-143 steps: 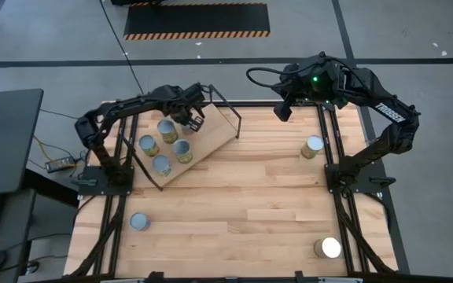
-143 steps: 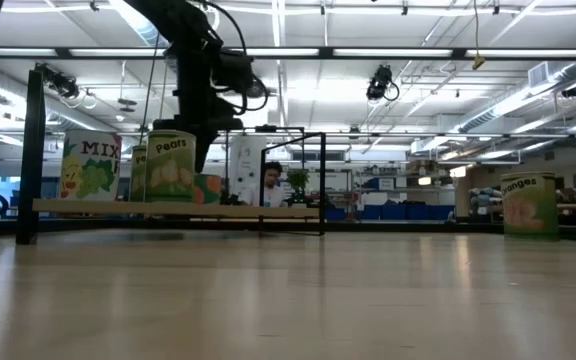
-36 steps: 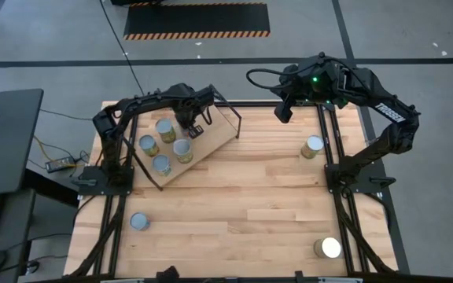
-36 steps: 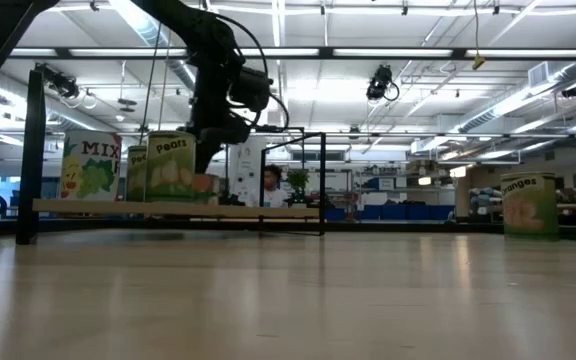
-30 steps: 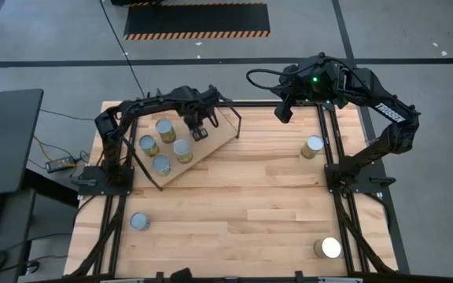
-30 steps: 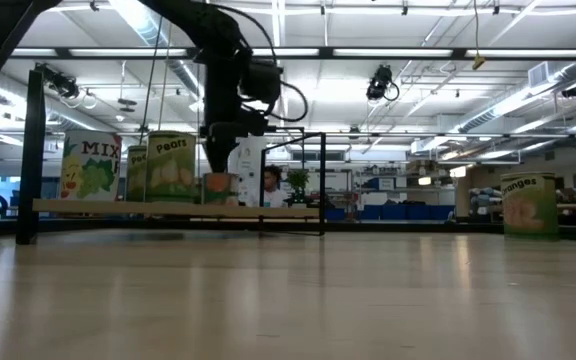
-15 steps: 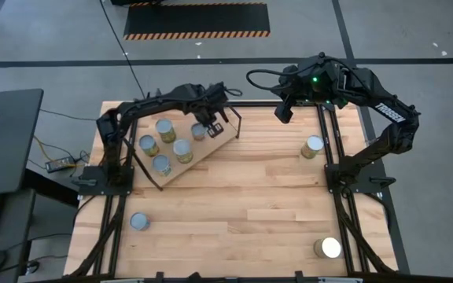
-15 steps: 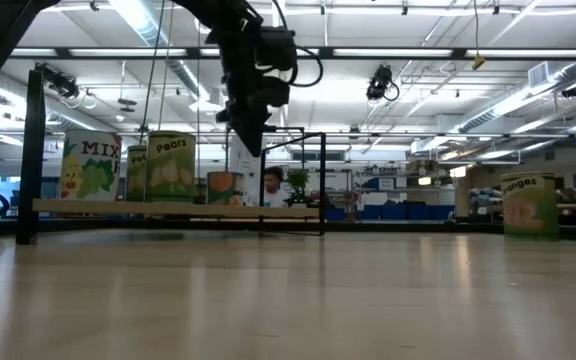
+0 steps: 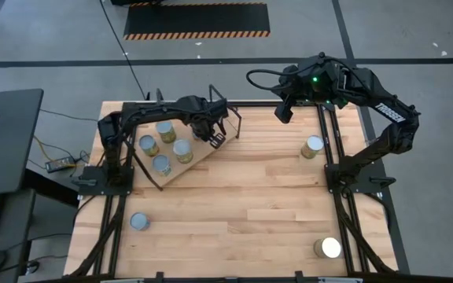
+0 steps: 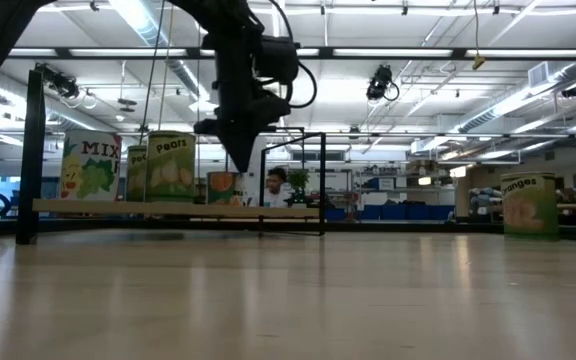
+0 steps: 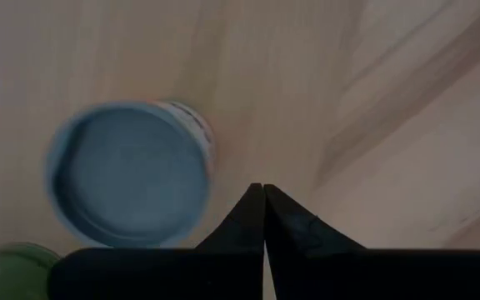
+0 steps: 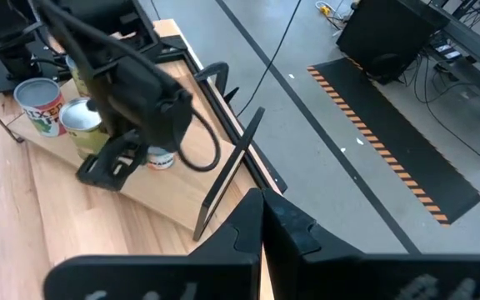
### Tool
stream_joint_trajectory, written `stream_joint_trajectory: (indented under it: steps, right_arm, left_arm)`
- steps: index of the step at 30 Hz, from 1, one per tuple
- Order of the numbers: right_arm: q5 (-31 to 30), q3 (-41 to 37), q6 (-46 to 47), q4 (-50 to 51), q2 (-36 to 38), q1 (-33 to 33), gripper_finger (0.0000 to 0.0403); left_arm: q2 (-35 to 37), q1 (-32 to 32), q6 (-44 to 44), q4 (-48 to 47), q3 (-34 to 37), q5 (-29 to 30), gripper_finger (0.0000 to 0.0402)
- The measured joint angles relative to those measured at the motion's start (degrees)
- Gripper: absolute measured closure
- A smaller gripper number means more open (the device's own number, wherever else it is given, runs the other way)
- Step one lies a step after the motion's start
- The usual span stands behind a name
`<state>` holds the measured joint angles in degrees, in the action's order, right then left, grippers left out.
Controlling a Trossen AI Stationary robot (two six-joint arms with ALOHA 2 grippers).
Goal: Pick and place cans onto a shelf
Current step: Put the small canned oranges on the shelf
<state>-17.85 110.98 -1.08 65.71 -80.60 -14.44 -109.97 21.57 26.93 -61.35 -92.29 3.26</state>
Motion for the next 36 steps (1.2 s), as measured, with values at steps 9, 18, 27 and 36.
stream_joint_trajectory:
  steps: [9,18,27,36]
  right_arm:
    - [0.0,0.0,1.5,0.0,0.0,0.0,0.0390]
    - [1.5,0.0,1.5,0.0,0.0,0.0,0.0390]
    - [1.5,0.0,1.1,0.1,0.0,0.0,0.0391]
    - [1.6,0.0,1.0,0.8,0.0,0.0,0.0391]
  left_arm:
    - [0.0,0.6,5.1,-3.3,0.0,2.6,0.0395]
    - [0.0,-2.3,21.9,-1.7,0.6,4.6,0.0395]
    - [0.1,-1.3,25.0,-4.1,1.8,9.6,0.0395]
    - [0.2,2.1,25.9,-6.2,2.7,9.0,0.0395]
